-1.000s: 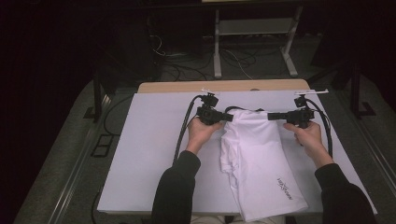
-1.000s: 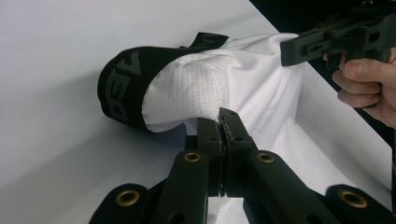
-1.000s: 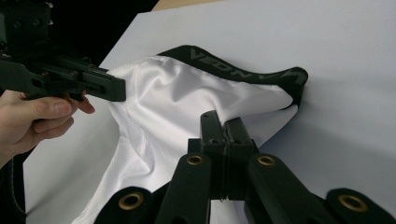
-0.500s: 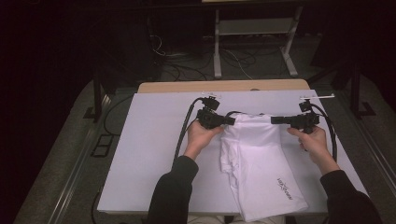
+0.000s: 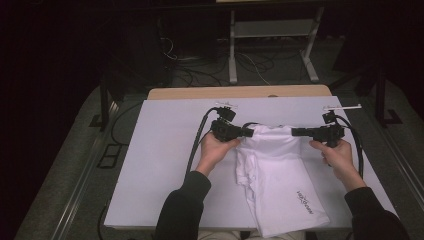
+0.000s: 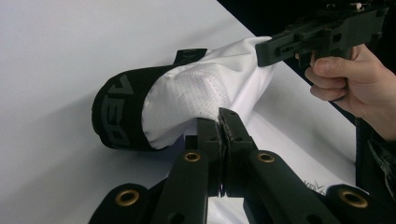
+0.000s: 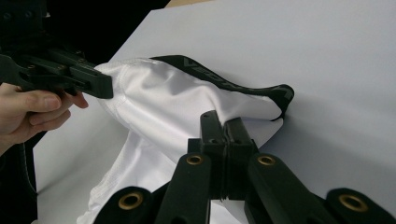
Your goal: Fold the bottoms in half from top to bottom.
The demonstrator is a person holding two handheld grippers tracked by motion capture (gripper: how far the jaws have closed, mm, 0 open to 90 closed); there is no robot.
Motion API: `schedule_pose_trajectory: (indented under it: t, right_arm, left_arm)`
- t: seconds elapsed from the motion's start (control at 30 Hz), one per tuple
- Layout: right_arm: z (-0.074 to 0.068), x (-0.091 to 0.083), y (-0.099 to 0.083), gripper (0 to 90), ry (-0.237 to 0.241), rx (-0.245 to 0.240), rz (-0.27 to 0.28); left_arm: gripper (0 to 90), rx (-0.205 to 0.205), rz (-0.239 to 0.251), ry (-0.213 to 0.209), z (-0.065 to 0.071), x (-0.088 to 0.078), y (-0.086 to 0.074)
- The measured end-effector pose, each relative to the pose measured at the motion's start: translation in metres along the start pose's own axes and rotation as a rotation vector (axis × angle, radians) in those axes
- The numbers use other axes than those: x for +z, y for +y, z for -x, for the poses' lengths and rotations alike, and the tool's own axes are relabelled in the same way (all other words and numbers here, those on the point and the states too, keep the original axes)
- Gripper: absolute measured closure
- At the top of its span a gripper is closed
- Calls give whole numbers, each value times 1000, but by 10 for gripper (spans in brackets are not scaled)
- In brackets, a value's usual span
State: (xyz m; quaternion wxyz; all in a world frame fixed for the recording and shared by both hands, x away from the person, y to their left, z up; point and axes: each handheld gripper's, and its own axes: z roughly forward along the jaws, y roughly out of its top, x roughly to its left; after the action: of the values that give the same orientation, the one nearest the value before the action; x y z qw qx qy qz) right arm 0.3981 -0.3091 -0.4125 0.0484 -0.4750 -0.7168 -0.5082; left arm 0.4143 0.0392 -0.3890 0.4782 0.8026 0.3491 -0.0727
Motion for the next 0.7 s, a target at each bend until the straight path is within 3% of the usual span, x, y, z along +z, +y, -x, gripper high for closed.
schedule_pose_trajectory:
  t: [0.7]
  right_arm:
    - [-11, -6, -18, 880, -6, -14, -31]
  left_arm:
    - [867, 14, 1, -47, 11, -4, -16]
